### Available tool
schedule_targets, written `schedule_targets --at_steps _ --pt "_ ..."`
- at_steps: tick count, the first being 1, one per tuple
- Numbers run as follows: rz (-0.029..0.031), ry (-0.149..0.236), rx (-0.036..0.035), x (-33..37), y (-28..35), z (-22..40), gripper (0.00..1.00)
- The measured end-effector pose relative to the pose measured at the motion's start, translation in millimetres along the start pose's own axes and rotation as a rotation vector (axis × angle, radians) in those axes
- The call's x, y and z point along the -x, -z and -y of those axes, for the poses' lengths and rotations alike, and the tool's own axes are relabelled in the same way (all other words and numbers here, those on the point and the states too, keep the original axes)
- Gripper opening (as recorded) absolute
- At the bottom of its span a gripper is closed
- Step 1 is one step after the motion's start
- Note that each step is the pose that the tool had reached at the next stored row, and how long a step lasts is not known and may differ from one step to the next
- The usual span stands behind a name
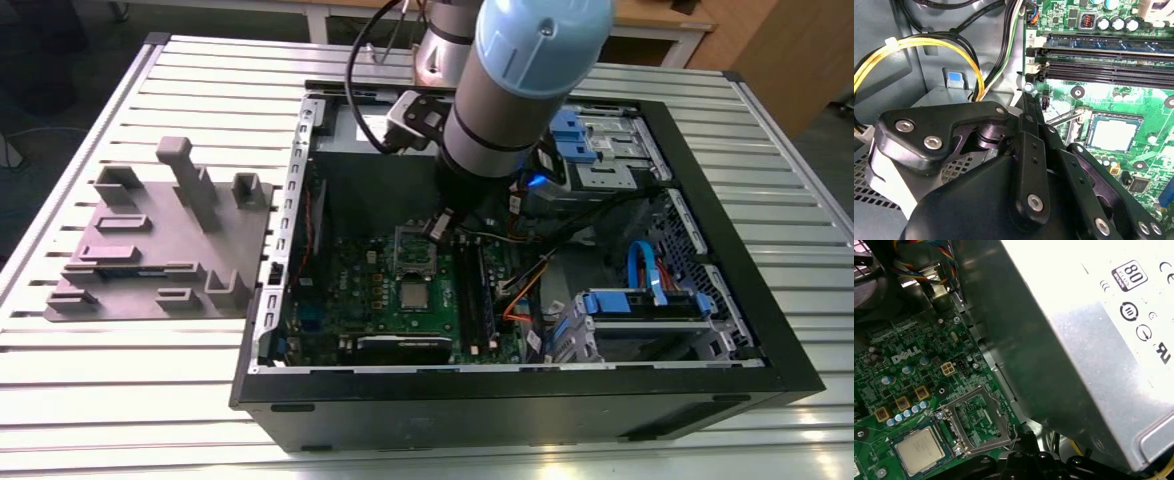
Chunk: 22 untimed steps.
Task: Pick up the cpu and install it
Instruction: 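Close the cpu cover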
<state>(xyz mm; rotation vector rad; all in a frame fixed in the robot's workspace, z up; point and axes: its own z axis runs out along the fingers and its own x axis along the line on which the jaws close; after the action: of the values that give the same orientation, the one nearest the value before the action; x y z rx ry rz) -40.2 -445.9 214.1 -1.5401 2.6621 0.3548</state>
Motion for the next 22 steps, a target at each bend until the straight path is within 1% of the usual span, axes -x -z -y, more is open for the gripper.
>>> schedule_targets --at_steps 3,15,22 --pt "-0.0039 0.000 -0.0021 0.0 2.2 -0.9 0.11" --pt "-0.0109 -0.001 -0.0063 0.2 11.4 -4.8 0.11" --pt "-0.0167 -0.001 -0.0095 -0.1 15.0 -7.1 0.11"
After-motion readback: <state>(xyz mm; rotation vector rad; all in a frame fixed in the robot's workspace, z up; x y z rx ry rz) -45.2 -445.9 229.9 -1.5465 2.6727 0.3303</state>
